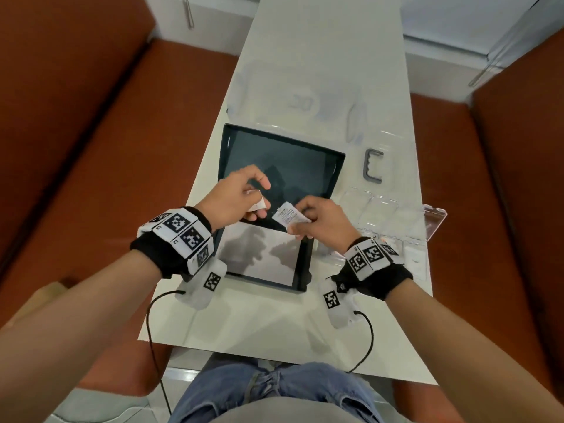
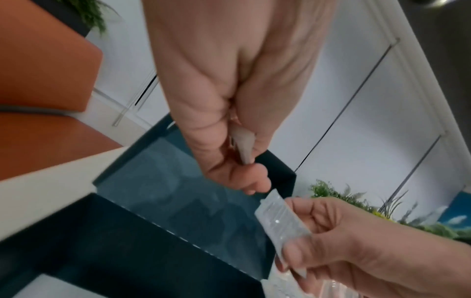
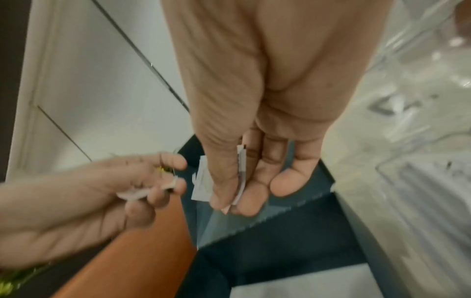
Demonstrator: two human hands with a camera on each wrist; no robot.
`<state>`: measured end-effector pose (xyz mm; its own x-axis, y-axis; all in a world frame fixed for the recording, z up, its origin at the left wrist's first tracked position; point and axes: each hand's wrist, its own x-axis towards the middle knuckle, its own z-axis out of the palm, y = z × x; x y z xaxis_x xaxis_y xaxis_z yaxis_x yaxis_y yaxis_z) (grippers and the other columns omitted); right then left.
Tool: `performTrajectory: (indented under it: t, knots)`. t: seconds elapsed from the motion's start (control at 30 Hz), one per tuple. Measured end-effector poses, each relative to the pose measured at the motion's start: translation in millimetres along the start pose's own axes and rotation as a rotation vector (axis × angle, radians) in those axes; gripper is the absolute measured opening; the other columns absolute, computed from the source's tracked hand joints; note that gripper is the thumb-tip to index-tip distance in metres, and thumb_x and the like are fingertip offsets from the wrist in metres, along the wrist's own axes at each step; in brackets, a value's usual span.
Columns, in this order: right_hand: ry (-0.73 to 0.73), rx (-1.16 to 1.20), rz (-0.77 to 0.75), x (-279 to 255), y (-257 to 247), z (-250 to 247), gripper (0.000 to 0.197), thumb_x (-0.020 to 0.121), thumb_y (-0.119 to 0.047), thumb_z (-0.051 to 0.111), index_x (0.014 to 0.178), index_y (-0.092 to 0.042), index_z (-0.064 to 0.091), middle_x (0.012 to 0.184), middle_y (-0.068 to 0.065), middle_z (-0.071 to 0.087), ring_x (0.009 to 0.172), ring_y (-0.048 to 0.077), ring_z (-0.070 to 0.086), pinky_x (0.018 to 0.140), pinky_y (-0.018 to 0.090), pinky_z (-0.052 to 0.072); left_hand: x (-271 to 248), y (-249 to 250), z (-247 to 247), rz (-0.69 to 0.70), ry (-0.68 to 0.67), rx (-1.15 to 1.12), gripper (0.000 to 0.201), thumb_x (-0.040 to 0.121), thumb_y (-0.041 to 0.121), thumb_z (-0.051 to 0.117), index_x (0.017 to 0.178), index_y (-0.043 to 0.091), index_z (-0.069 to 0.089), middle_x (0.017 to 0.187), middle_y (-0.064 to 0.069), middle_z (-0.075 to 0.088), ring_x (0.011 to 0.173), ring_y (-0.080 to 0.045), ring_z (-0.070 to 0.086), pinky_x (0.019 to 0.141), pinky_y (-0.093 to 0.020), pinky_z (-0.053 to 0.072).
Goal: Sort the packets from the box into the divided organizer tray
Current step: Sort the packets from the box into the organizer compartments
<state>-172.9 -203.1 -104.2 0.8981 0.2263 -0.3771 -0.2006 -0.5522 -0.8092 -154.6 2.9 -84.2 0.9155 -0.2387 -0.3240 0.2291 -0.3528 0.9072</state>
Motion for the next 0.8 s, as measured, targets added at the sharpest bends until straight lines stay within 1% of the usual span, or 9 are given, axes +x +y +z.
performTrajectory:
  t: [0.1,0.17,0.27,0.33,0.4,0.5,0.6,0.7,0.8]
  knots:
    - [0.042,0.169,0.009,-15.2,-2.2,-28.1,0.029,0.075,-0.004,0.078,0.098,-0.003,0.060,0.082,0.008,0.073,0.062,0.026,0.067,0.064,0.034,0.056,5.0,8.5,18.8,0.008,-0.035,0.026,0.022,0.098,0.003,0.046,0.091,0.013,0.064,0.082,-0.009,0.066,0.056,-0.008,0.057,0.051,-0.017,0.047]
    - [0.041,0.204,0.007,-24.6,-0.3,-43.8,0.028,0.076,-0.006,0.078,0.099,-0.002,0.061,0.081,0.008,0.074,0.057,0.020,0.065,0.060,0.029,0.054,7.5,15.8,34.8,0.015,-0.059,0.020,0.016,0.098,0.014,0.052,0.094,0.010,0.067,0.073,-0.002,0.061,0.055,-0.009,0.052,0.050,-0.017,0.045]
    - [0.044,0.227,-0.003,-37.1,4.8,-60.9,0.033,0.076,-0.008,0.079,0.100,0.000,0.057,0.078,0.010,0.074,0.052,0.015,0.063,0.054,0.026,0.053,7.7,29.9,58.7,0.034,-0.137,-0.032,0.032,0.092,0.036,0.061,0.096,0.005,0.068,0.056,0.010,0.047,0.050,-0.009,0.040,0.048,-0.018,0.038]
    - [0.053,0.244,-0.010,-44.7,9.3,-69.8,0.036,0.076,-0.010,0.079,0.100,-0.001,0.054,0.076,0.011,0.074,0.051,0.018,0.062,0.056,0.030,0.053,6.9,40.1,74.9,0.079,-0.220,-0.028,0.031,0.089,0.037,0.065,0.096,0.007,0.070,0.054,0.007,0.044,0.047,-0.008,0.038,0.046,-0.017,0.035]
    - [0.075,0.267,-0.020,-52.4,15.0,-78.7,0.033,0.076,-0.013,0.079,0.097,-0.005,0.054,0.077,0.010,0.073,0.054,0.019,0.062,0.060,0.035,0.053,7.1,49.5,89.9,0.118,-0.248,-0.031,0.019,0.088,0.030,0.069,0.090,0.012,0.072,0.055,0.004,0.044,0.046,-0.008,0.037,0.045,-0.017,0.034]
    - [0.157,0.211,-0.057,-63.5,24.4,-92.7,0.024,0.081,-0.026,0.075,0.094,-0.015,0.058,0.084,0.007,0.071,0.063,0.014,0.063,0.062,0.032,0.053,12.0,61.5,107.0,0.181,-0.139,-0.010,0.011,0.086,0.025,0.072,0.076,0.020,0.070,0.046,0.011,0.047,0.041,-0.005,0.040,0.043,-0.015,0.034]
    - [0.302,0.222,-0.074,-73.2,32.6,-106.4,0.022,0.086,-0.036,0.067,0.097,-0.019,0.060,0.068,-0.003,0.063,0.056,0.011,0.058,0.058,0.027,0.053,17.0,66.7,120.4,0.299,0.022,0.156,0.022,0.081,0.028,0.077,0.069,0.016,0.062,0.055,0.011,0.051,0.049,-0.007,0.045,0.049,-0.015,0.036]
    - [0.256,0.429,-0.025,-80.3,35.4,-112.5,0.029,0.096,-0.039,0.052,0.106,-0.013,0.061,0.064,0.006,0.063,0.053,0.019,0.059,0.057,0.029,0.054,15.8,69.4,132.0,0.495,0.098,0.265,0.024,0.079,0.019,0.078,0.069,0.014,0.057,0.070,0.006,0.049,0.064,-0.008,0.043,0.060,-0.012,0.032]
    - [0.206,0.585,0.029,-82.5,36.4,-109.9,0.032,0.100,-0.033,0.046,0.105,-0.006,0.062,0.075,0.015,0.067,0.061,0.023,0.067,0.064,0.032,0.058,15.8,67.0,140.0,0.647,0.083,0.293,0.020,0.079,0.011,0.077,0.070,0.010,0.060,0.073,0.008,0.044,0.066,-0.006,0.044,0.064,-0.012,0.035]
